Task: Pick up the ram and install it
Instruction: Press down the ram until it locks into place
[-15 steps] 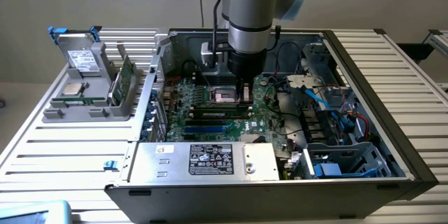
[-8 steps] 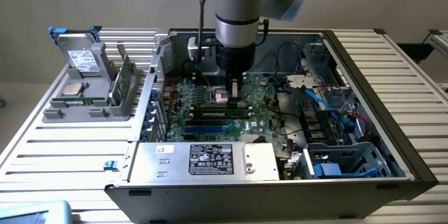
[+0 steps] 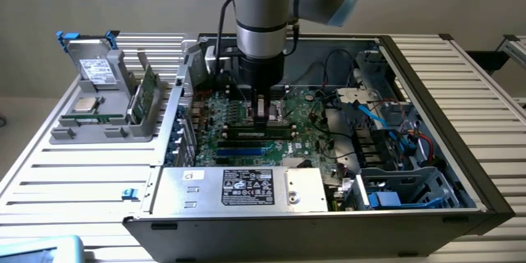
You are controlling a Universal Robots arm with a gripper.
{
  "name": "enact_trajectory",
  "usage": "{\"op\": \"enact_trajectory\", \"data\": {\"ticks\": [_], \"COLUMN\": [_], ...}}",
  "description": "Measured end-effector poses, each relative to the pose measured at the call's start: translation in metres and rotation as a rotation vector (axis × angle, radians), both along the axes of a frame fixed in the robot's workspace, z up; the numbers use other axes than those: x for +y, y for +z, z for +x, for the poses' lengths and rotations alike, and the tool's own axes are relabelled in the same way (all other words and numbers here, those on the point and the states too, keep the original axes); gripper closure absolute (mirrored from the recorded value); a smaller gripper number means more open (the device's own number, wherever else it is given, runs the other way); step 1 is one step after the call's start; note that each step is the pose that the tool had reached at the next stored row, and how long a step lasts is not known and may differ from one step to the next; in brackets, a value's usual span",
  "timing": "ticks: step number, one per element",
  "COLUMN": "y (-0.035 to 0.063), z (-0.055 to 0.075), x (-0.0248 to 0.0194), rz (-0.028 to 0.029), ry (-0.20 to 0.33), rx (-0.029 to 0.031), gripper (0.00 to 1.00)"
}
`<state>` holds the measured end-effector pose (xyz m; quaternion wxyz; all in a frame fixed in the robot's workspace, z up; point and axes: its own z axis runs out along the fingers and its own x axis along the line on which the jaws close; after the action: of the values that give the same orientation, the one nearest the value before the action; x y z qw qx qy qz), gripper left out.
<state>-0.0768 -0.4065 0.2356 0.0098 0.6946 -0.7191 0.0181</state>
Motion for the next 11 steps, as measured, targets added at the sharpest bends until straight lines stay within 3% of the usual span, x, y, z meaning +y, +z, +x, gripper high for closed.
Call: {"op": "enact_trajectory", "data": {"ticks": [11], "y": [-0.0084], "z": [-0.0045], "x": [-0.0001], "rz": [-0.0022], "ry": [0.0], "rx": [-0.0011], "gripper": [0.89]}}
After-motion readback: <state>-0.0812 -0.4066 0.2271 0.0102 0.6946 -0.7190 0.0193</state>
